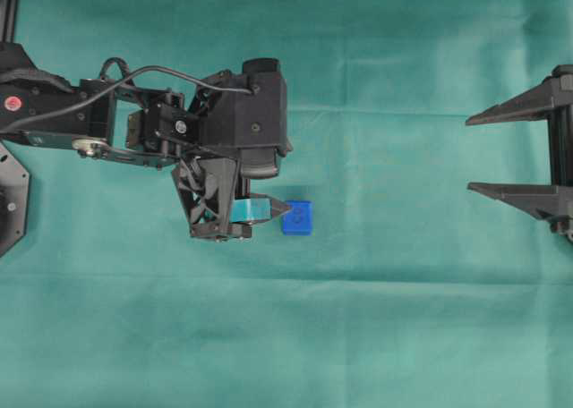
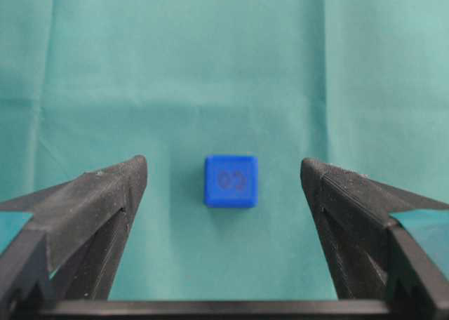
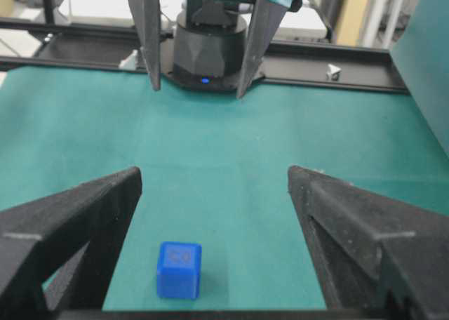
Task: Handover the blue block to the right arm after grasping it with the left arm, then place it in the designated position.
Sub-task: 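Lower the left gripper around the blue cube, then close the left gripper on the blue cube, then lift the blue cube with the left gripper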
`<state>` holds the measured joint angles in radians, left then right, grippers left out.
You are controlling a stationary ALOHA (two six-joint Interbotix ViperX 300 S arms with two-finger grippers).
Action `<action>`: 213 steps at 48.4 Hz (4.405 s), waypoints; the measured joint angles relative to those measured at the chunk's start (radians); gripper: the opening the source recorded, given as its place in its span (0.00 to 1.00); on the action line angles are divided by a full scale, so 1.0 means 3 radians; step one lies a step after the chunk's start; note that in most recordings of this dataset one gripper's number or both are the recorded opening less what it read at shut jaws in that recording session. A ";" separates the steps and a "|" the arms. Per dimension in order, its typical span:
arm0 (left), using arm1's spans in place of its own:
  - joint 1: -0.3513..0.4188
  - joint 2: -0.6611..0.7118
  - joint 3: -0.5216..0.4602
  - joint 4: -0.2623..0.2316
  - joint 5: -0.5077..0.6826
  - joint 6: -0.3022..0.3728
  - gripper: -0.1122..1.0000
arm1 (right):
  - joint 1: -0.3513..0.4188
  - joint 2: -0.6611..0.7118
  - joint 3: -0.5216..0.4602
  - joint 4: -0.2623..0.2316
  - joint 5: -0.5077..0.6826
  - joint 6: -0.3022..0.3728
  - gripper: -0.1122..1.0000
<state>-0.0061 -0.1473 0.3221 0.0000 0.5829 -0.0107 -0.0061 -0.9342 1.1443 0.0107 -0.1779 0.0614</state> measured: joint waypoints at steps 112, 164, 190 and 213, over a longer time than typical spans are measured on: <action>-0.0005 0.1381 0.0470 0.0000 -0.1253 -0.0020 0.72 | 0.0000 0.0159 0.0000 0.0005 -0.0005 0.0000 0.94; 0.0010 0.0378 0.0440 0.0000 -0.0629 -0.0010 0.52 | 0.0000 0.0164 0.0000 0.0005 -0.0005 0.0000 0.94; 0.0015 -0.0210 -0.0010 0.0015 -0.0097 0.0005 0.52 | 0.0000 0.0159 0.0000 0.0005 0.0000 0.0000 0.94; 0.0026 -0.0281 -0.0051 0.0020 -0.0020 0.0005 0.52 | 0.0000 0.0164 0.0000 0.0005 0.0000 0.0000 0.94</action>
<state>0.0015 -0.2316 0.3068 0.0061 0.5768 -0.0092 -0.0061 -0.8851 1.1443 0.0123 -0.1779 0.0614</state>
